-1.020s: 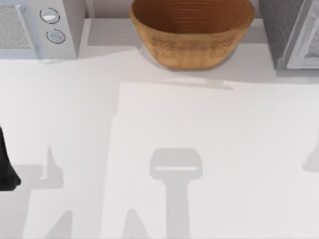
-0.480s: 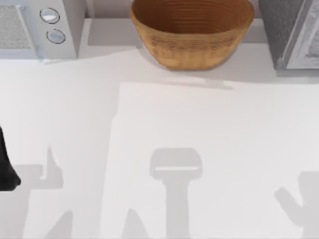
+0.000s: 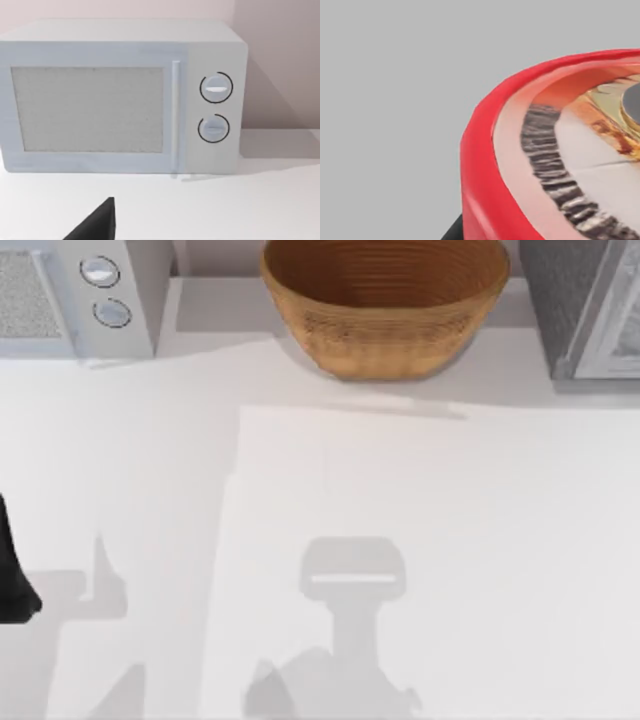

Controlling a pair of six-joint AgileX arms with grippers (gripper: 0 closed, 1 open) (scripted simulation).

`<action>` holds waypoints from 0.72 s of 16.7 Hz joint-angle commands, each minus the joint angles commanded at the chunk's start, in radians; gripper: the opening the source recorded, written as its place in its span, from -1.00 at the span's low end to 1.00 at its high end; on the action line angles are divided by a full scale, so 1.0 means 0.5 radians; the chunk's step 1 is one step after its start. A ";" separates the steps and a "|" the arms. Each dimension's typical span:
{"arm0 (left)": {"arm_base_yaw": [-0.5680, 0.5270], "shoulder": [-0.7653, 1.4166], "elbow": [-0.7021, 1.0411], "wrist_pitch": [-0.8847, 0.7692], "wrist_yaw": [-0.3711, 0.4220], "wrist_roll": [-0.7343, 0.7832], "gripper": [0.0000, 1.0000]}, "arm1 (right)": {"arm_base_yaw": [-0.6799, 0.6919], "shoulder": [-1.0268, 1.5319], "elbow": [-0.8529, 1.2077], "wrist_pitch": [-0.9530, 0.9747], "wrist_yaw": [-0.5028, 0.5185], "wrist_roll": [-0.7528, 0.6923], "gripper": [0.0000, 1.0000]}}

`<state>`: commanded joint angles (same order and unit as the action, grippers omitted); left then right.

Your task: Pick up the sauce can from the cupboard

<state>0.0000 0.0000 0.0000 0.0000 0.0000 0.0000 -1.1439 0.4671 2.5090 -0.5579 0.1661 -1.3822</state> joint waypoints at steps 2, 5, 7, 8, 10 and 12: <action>0.000 0.000 0.000 0.000 0.000 0.000 1.00 | -0.281 0.123 0.596 -0.156 0.031 -0.338 -1.00; 0.000 0.000 0.000 0.000 0.000 0.000 1.00 | -0.703 0.308 1.489 -0.393 0.075 -0.843 -1.00; 0.000 0.000 0.000 0.000 0.000 0.000 1.00 | -0.978 0.428 2.076 -0.550 0.101 -1.174 -1.00; 0.000 0.000 0.000 0.000 0.000 0.000 1.00 | -1.114 0.488 2.365 -0.628 0.113 -1.337 -1.00; 0.000 0.000 0.000 0.000 0.000 0.000 1.00 | -1.379 0.603 2.930 -0.781 0.136 -1.653 -1.00; 0.000 0.000 0.000 0.000 0.000 0.000 1.00 | -1.632 0.713 3.474 -0.929 0.156 -1.956 -1.00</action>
<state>0.0000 0.0000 0.0000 0.0000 0.0000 0.0000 -1.9598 0.8238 4.2458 -1.0225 0.2443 -2.3604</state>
